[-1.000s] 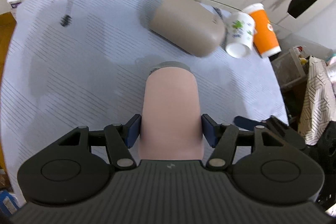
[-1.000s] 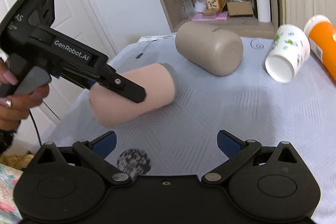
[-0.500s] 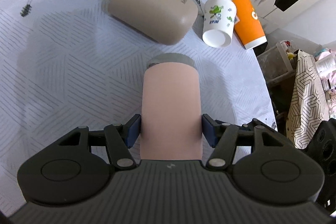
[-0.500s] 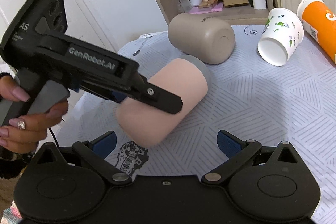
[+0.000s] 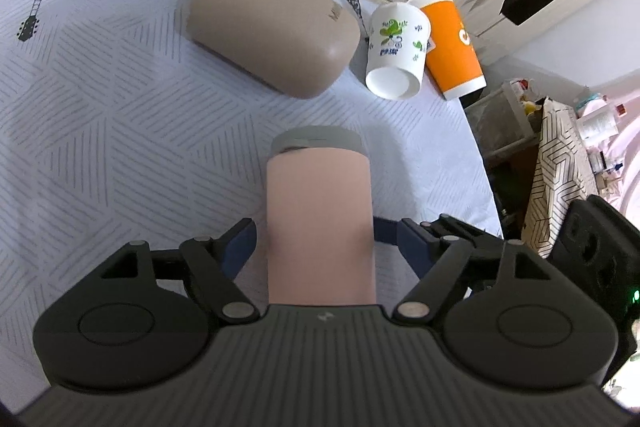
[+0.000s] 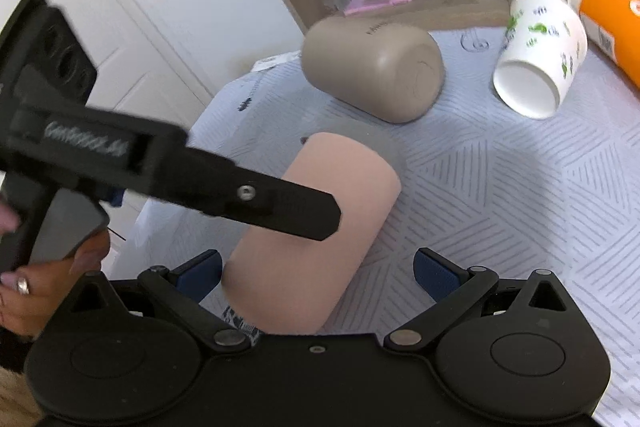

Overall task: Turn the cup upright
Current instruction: 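Lift the pink tumbler with the left gripper and rotate it upright, then lower the upright pink tumbler onto the table and open the left gripper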

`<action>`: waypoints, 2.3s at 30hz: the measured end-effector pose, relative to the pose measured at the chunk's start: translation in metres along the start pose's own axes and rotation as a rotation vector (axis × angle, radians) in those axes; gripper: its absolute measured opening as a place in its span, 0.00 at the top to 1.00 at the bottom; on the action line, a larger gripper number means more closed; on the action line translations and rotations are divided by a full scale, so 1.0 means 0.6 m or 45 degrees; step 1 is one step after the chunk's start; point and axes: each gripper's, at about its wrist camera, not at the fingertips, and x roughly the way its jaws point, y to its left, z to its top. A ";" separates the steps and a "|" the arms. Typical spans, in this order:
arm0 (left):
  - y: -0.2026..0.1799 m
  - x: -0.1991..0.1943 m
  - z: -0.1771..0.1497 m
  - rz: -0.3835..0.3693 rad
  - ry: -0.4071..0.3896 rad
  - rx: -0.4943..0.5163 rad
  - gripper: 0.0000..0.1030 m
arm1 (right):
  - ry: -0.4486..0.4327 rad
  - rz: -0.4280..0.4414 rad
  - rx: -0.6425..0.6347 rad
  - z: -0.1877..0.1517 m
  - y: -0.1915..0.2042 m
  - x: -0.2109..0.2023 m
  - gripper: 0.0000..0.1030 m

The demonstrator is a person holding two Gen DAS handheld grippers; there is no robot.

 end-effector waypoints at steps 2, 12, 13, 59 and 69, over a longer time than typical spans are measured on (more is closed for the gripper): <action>0.004 0.003 0.004 -0.016 -0.008 0.011 0.27 | -0.001 0.018 0.035 0.005 -0.007 0.004 0.00; 0.013 0.008 0.009 -0.092 0.005 0.038 0.44 | 0.004 0.109 0.139 0.026 -0.034 0.016 0.20; 0.011 0.007 0.007 -0.091 0.003 0.047 0.44 | 0.000 0.110 0.131 0.026 -0.033 0.016 0.20; -0.078 -0.039 -0.092 0.203 -0.556 0.587 0.43 | -0.566 -0.142 -0.790 -0.046 0.054 -0.041 0.31; -0.068 -0.050 -0.094 0.187 -0.534 0.478 0.38 | -0.566 -0.158 -0.762 -0.056 0.054 -0.043 0.23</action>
